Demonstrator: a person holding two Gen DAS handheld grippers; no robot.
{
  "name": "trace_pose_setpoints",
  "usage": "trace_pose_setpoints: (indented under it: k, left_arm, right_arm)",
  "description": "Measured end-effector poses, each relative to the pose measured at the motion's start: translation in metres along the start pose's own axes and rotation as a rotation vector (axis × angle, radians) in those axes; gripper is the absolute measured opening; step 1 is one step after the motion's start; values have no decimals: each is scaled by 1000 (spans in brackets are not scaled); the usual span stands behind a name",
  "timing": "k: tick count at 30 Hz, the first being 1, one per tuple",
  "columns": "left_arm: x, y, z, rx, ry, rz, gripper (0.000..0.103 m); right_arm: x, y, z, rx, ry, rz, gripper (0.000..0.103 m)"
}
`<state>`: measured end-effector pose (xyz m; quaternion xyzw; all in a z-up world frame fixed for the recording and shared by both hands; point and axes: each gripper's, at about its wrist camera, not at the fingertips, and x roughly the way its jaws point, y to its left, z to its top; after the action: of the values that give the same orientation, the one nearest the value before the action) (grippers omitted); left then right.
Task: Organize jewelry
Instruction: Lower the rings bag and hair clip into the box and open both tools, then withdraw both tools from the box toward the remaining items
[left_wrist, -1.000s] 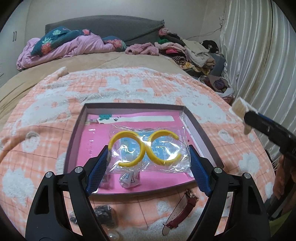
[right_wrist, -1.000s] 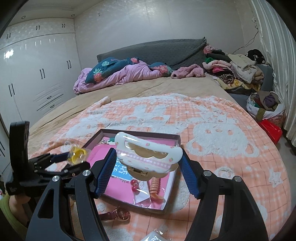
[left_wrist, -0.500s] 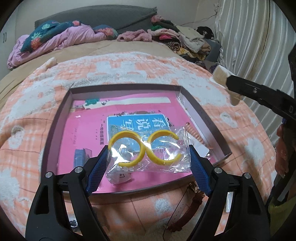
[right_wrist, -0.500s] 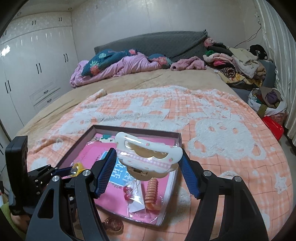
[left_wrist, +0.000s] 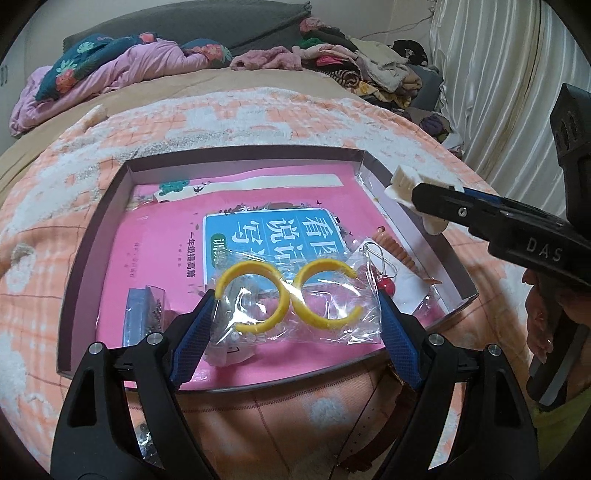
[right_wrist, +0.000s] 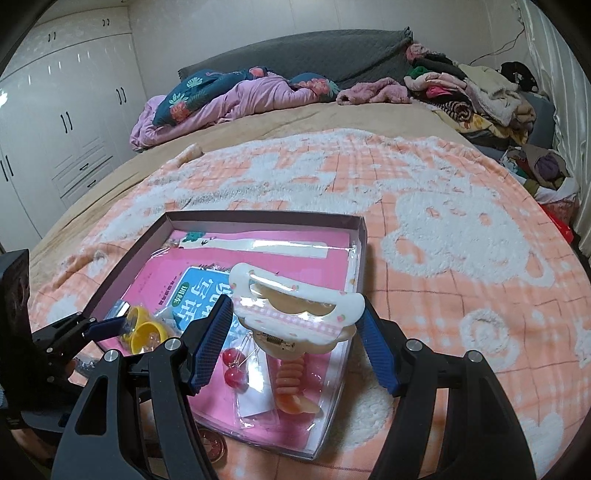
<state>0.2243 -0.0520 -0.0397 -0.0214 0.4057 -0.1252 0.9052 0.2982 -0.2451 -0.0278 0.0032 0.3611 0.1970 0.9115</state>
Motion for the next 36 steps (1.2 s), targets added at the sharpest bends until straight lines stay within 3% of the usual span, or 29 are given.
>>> trace_pose_setpoints:
  k: [15, 23, 36]
  left_arm:
    - [-5, 6, 2, -17, 1, 7, 78]
    - [-24, 18, 10, -42, -39, 17, 78]
    - [-56, 42, 20, -102, -103, 61, 86]
  right_arm:
    - [9, 3, -5, 10, 21, 3, 67]
    - [9, 3, -8, 19, 28, 4, 68]
    - [-17, -2, -5, 59, -33, 20, 87]
